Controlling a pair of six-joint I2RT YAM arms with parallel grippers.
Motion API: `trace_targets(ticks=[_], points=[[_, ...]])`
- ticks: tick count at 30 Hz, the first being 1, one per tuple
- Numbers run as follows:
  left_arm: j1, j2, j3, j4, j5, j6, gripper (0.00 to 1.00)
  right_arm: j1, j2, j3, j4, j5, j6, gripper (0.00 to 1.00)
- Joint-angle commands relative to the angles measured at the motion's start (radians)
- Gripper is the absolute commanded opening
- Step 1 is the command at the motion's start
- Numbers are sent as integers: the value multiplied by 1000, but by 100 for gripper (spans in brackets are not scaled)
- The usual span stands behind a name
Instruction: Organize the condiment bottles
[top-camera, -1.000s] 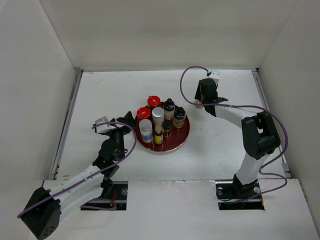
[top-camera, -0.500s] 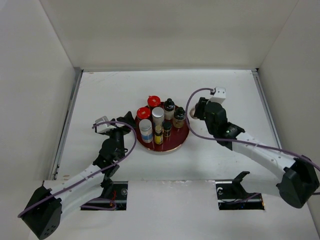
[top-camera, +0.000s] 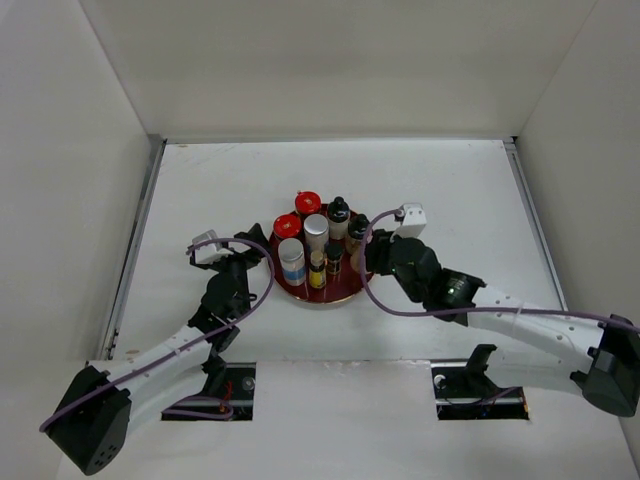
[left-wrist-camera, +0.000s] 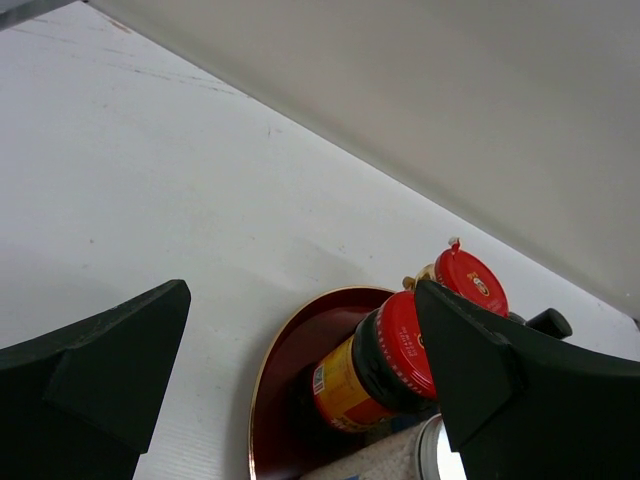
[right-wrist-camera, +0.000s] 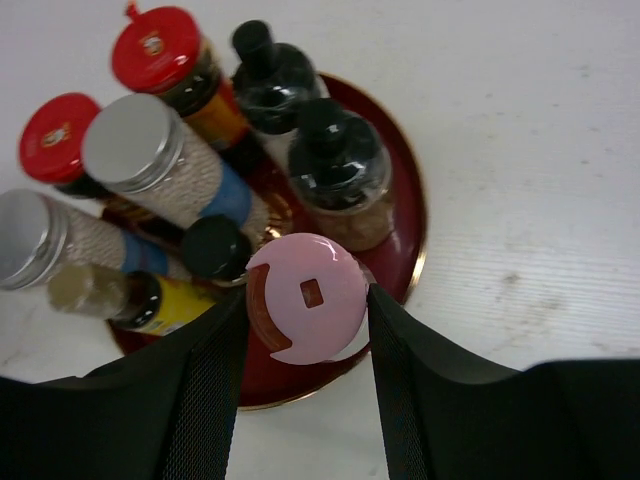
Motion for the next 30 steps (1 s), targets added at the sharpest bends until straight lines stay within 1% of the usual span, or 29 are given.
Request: trace_targets(ticks=[1,6,14,19,20,23,25,27,30], points=[[6,1,28,42,0,-8,100,28,20,-14,142,-20,18,47],[-3,-2,39,34,-7,-1,100,28,105,-9,234,-58,-5,47],[2,14,60,-9,-19,-25,100,4,207,-64,343,-49,-24,48],[-1,50,97,-42,-21,-54,100,5,254,-72,366,-22,-40,50],[2,62,115,-61,-26,-60,100,5,257,-73,368,-8,-45,52],[6,82,172,-140,-26,-71,100,5,254,-86,390,11,-51,69],[13,100,213,-203,-29,-93,100,5,231,-96,406,12,-59,78],[29,123,259,-268,-27,-111,100,5,189,-107,407,14,-62,85],[40,128,305,-341,-16,-143,100,5,110,-122,410,6,-64,91]])
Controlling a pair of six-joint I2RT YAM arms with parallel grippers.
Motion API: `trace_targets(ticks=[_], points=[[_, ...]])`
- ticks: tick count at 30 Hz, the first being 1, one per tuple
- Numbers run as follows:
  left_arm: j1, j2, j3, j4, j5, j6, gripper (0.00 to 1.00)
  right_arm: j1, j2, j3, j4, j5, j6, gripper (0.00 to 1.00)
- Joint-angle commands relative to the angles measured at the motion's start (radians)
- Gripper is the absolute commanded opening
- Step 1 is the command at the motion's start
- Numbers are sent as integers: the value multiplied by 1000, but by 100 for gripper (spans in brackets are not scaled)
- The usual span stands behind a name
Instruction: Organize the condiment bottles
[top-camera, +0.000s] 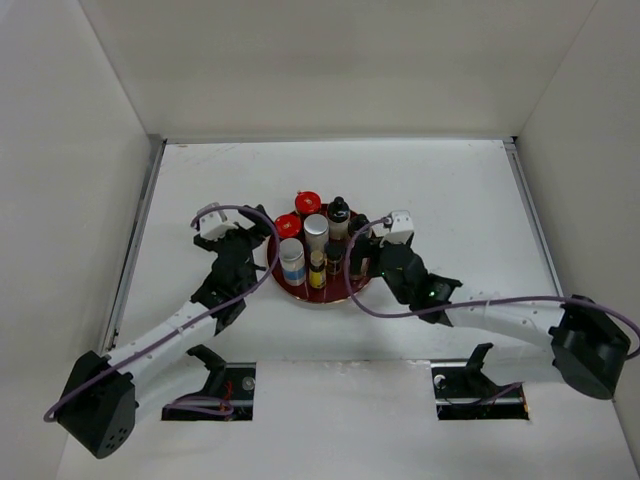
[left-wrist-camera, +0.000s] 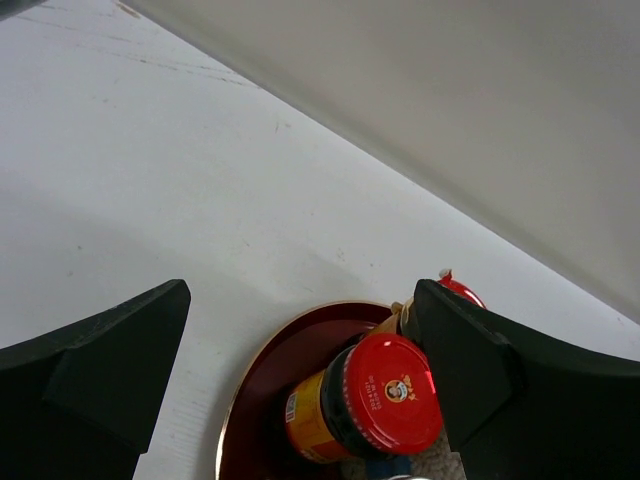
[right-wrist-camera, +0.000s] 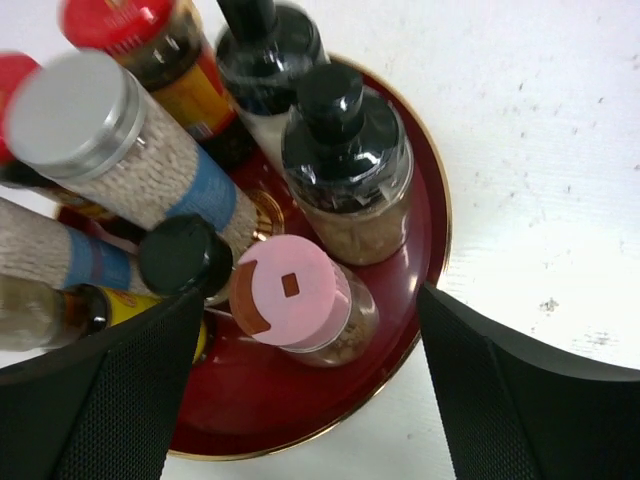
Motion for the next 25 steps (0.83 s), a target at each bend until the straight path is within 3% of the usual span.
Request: trace_targets(ticks=[1,5,11,17,25], points=[[15,-2,72,-95,2,-59,100,-3,-116,-15,82,22,-12,93],[4,-2,132,-162,1,-69,100,-52,-251,-67,134,19,8,99],[-5,60,218,-260,-11,-62,100,-206,-382,-173,153,49,126,100],[0,103,259,-297,-13,-82,100,-296,-365,-244,148,62,206,100],[-6,146,301,-330,-18,-77,100,-281,-291,-244,199,37,209,100]])
